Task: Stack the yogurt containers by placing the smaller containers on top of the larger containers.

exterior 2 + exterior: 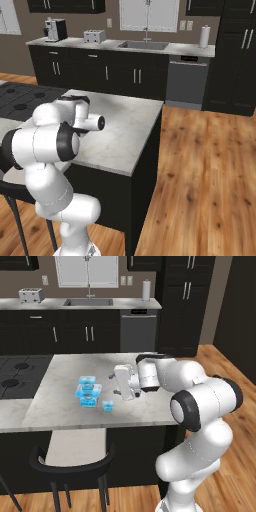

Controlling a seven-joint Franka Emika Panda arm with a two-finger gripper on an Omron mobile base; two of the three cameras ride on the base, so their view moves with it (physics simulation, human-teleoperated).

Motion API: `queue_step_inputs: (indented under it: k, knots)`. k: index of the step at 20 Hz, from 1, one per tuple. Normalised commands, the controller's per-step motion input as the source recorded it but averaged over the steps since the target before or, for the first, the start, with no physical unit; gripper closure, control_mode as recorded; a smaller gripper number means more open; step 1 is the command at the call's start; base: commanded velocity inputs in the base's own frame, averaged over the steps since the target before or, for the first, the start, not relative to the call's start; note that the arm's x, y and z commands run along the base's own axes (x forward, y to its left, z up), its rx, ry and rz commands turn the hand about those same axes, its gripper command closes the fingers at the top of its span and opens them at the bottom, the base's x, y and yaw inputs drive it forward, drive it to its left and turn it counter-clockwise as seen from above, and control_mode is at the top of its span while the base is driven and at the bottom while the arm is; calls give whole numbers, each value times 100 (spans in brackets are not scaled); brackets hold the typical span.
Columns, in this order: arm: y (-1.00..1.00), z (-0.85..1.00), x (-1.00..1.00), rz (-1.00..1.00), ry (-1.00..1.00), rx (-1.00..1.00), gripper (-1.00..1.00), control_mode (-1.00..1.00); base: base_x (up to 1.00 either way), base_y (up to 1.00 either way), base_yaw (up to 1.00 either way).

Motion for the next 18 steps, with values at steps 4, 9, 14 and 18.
queue_step_inputs:
  k: [4, 9, 14, 18]
  knots:
    - [-20, 1, 0, 5, 0, 0, -100, -100, 0, 0, 0]
    - [-43, 0, -3, 6, 0, 0, -100, -100, 0, 0, 0]
    - [-27, -4, -2, 6, 0, 0, -100, -100, 0, 0, 0]
    - [0, -23, 0, 9, 0, 0, -100, -100, 0, 0, 0]
